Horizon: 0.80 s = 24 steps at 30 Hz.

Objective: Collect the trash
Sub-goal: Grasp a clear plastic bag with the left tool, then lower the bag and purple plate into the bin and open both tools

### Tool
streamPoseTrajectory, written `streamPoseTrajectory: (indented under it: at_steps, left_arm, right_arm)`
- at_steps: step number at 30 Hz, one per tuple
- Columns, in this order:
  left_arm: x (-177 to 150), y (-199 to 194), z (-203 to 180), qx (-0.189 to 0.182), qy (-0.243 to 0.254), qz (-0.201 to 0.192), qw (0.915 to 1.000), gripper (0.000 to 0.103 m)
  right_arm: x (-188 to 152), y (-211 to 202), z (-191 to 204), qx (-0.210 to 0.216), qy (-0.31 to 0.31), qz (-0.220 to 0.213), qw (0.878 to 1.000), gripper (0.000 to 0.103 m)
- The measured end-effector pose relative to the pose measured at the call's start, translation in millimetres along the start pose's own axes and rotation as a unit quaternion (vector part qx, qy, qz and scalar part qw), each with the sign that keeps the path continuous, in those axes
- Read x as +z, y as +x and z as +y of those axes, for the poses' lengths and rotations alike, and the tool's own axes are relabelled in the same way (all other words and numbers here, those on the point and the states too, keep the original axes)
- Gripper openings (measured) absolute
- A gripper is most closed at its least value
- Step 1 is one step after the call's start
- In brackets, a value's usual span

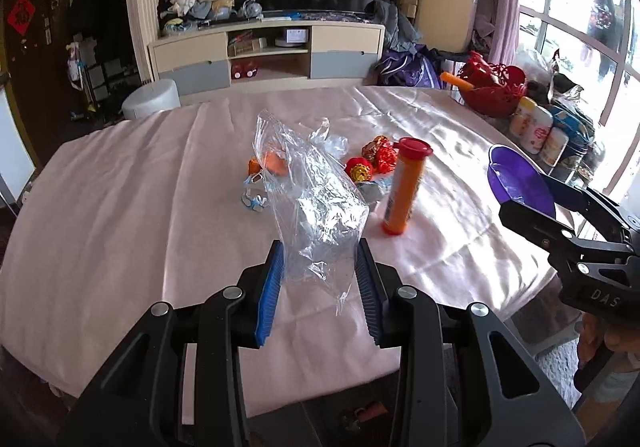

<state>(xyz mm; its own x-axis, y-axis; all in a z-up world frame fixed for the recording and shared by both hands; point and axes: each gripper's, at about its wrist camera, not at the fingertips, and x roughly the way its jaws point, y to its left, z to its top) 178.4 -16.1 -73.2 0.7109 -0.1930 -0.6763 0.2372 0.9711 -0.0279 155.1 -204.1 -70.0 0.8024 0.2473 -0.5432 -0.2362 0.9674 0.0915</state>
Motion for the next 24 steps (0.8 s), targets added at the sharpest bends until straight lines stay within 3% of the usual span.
streamPoseTrajectory:
  at_steps: [13,24]
  left_arm:
    - [-50.3,-57.8,-24.9,-0.023,0.008,-0.016,0.9996,0.034]
    - [-122.2,-50.3,-30.7,-0.035,-0.008,0.030,0.9989,0.035]
  right_arm:
    - [-34.8,-59.9,17.5,0.000,-0.019,-0.008,1.000,0.078]
    - [-92.8,-54.0,17.6,0.013,-0.004,0.043,0.999,0.078]
